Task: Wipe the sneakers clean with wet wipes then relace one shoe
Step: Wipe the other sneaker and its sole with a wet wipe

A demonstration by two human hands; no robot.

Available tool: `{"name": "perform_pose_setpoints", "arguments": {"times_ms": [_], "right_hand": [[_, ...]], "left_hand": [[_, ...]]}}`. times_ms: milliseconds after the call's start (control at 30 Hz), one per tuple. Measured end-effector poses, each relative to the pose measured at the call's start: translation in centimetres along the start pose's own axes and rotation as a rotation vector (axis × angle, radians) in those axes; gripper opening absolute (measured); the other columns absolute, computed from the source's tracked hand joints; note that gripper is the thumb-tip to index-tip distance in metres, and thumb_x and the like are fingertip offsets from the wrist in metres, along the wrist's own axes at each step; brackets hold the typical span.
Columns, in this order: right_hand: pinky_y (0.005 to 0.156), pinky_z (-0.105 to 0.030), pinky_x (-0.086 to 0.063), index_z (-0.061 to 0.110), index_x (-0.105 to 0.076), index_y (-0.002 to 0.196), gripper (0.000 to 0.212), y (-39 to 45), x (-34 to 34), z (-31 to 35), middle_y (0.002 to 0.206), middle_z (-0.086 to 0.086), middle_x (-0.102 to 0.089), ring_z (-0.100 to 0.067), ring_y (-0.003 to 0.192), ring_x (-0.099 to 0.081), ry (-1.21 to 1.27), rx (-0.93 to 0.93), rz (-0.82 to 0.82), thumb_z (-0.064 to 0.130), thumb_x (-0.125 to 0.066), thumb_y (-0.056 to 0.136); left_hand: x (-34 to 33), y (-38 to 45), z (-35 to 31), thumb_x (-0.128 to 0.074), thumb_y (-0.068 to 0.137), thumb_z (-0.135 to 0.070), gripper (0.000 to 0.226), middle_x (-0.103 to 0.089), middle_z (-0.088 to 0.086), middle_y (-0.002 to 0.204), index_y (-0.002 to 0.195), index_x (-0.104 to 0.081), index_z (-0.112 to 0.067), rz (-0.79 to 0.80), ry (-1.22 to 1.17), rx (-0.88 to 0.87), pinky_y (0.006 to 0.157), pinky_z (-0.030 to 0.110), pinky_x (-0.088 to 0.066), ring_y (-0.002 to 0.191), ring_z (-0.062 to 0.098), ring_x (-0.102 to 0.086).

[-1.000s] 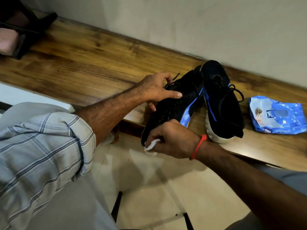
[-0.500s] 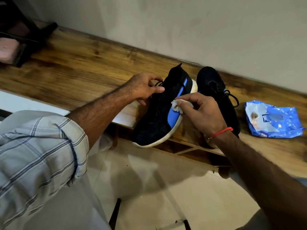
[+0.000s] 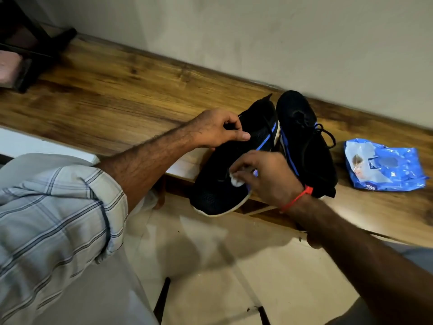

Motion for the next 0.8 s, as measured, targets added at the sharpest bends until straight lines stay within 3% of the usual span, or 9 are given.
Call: {"name": "perform_pose_setpoints", "arguments": {"times_ms": [100,167,267,367,533,600,700,800], "right_hand": [[0.073,-0.034,-0.050,0.012,-0.074,0.082,0.015,-1.8,-4.3,3.6,0.082,-0.006,-0.070,-0.027,0.077,-0.066,-0.045,0.233,0.217,0.006,-0.065,0.071],[0.072,-0.033,-0.047,0.011,-0.072,0.079,0.016,-1.9,-4.7,3.5,0.079,-0.008,-0.068,-0.031,0.075,-0.065,-0.074,0.288,0.311,0.005,-0.062,0.068],[0.073,-0.030,-0.046,0.010,-0.073,0.081,0.014,0.1,-1.5,-0.4,0.080,-0.009,-0.068,-0.031,0.077,-0.066,-0.185,0.151,0.189,0.002,-0.071,0.069],[0.073,-0.022,-0.043,0.012,-0.075,0.082,0.017,0.3,0.6,-2.6,0.081,-0.007,-0.069,-0.027,0.077,-0.068,-0.222,0.033,0.047,0.000,-0.076,0.069],[0.068,-0.020,-0.043,0.016,-0.076,0.077,0.017,-2.7,-4.3,2.2,0.076,-0.003,-0.070,-0.017,0.068,-0.064,-0.060,0.148,0.286,0.005,-0.073,0.064],[0.069,-0.021,-0.041,0.014,-0.075,0.077,0.018,-2.2,-3.6,1.3,0.076,-0.005,-0.070,-0.021,0.068,-0.065,-0.073,0.129,0.266,0.004,-0.074,0.063],[0.069,-0.022,-0.039,0.011,-0.074,0.078,0.018,-0.8,-0.9,-1.8,0.077,-0.008,-0.069,-0.030,0.071,-0.068,-0.177,0.023,0.042,0.001,-0.073,0.063],[0.069,-0.024,-0.041,0.012,-0.073,0.076,0.015,-1.4,-1.5,-0.8,0.076,-0.008,-0.068,-0.029,0.070,-0.067,-0.205,0.075,0.077,0.005,-0.072,0.063]], "left_hand": [[-0.4,0.0,-0.1,-0.080,0.083,-0.046,0.026,-0.071,0.003,0.097,0.089,-0.076,-0.021,-0.022,0.053,-0.031,0.061,0.043,-0.061,0.076,0.021,-0.068],[-0.3,0.1,0.0,-0.079,0.082,-0.048,0.029,-0.072,0.002,0.095,0.090,-0.076,-0.021,-0.030,0.094,-0.050,0.063,0.041,-0.060,0.085,0.026,-0.071],[-0.2,0.1,0.2,-0.080,0.082,-0.048,0.027,-0.070,-0.005,0.095,0.090,-0.077,-0.022,-0.034,0.076,-0.048,0.060,0.040,-0.060,0.082,0.024,-0.071],[-0.3,0.4,0.4,-0.079,0.081,-0.049,0.026,-0.068,-0.010,0.100,0.092,-0.077,-0.025,-0.050,0.124,-0.057,0.055,0.022,-0.047,0.081,0.005,-0.061],[-0.4,0.6,0.4,-0.081,0.082,-0.043,0.023,-0.065,-0.010,0.088,0.092,-0.078,-0.023,-0.099,0.179,-0.100,0.047,0.005,-0.038,0.063,-0.005,-0.052],[-0.4,0.6,0.3,-0.080,0.083,-0.043,0.022,-0.065,-0.010,0.090,0.093,-0.078,-0.024,-0.093,0.195,-0.114,0.046,0.005,-0.037,0.070,0.000,-0.054],[0.1,0.6,0.3,-0.080,0.083,-0.045,0.023,-0.067,-0.009,0.091,0.094,-0.078,-0.025,-0.109,0.194,-0.104,0.050,0.011,-0.035,0.066,0.000,-0.053],[0.1,0.6,0.2,-0.078,0.084,-0.045,0.021,-0.066,-0.009,0.083,0.093,-0.078,-0.025,-0.118,0.213,-0.098,0.054,0.016,-0.040,0.061,0.000,-0.052]]}}
Point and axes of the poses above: each hand's wrist, its own y-axis towards the middle knuckle, its own x-axis out of the back of the hand, z = x × y, the point moved 3 cm from there along y, towards the middle knuckle
